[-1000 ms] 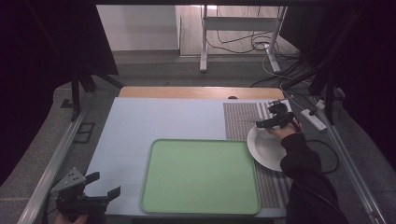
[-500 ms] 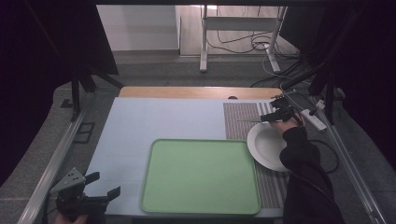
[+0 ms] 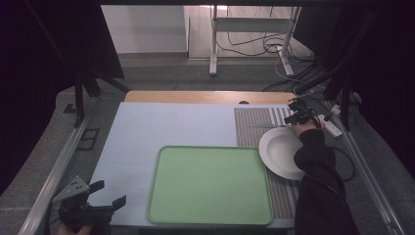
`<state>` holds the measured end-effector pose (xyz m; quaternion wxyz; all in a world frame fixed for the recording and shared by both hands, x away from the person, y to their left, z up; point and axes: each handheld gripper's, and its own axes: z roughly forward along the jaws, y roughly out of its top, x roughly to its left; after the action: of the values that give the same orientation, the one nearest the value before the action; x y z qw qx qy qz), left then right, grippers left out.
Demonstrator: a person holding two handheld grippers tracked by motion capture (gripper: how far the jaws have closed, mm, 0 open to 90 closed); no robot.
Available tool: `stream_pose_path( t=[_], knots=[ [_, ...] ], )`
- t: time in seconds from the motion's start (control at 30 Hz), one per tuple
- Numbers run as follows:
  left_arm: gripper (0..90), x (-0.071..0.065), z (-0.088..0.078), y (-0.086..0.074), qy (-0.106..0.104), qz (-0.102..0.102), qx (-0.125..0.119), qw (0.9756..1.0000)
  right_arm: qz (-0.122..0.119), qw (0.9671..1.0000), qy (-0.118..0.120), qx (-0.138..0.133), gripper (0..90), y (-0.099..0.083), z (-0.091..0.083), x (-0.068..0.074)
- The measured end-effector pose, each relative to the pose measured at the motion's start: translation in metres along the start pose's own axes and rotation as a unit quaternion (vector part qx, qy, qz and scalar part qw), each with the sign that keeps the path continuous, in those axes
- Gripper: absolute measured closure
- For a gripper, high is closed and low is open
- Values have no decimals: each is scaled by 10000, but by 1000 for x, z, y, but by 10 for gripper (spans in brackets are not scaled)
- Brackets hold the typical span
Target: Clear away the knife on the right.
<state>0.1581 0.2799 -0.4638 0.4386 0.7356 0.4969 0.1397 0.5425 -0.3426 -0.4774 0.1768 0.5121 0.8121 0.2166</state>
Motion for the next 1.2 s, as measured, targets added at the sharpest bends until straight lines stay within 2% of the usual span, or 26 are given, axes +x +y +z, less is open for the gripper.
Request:
stream_pose_path(
  t=[0.2, 0.3, 0.5, 0.6, 0.67, 0.9, 1.0, 1.1, 1.2],
  knots=[
    [14, 0, 0, 0, 4, 10, -1, 10000, 104, 9998, -193, 31, 900, -6, 11, -13],
    [14, 0, 0, 0, 5, 12, -1, 10000, 76, 9995, -311, 59, 900, -10, 16, -17],
    [14, 0, 0, 0, 4, 13, -6, 10000, 164, 9990, -421, 63, 900, -13, 15, -23],
    [14, -1, 0, 0, 9, 19, -6, 10000, 330, 9988, -326, 183, 900, -17, 11, -28],
    [15, -1, 0, 0, 13, 23, -2, 10000, 329, 9985, -302, 329, 900, -21, 7, -30],
    [15, -1, 0, 0, 17, 44, 1, 10000, 157, 9975, -105, 680, 900, -34, -7, -33],
    [16, -1, 0, 0, 13, 51, 3, 10000, 192, 9972, 20, 729, 900, -38, -10, -34],
    [16, -1, 0, 0, 11, 60, 6, 10000, 261, 9965, 40, 789, 900, -40, -12, -35],
    [16, -2, 1, 0, 11, 70, 9, 10000, 330, 9965, 126, 758, 900, -42, -13, -38]
  ],
)
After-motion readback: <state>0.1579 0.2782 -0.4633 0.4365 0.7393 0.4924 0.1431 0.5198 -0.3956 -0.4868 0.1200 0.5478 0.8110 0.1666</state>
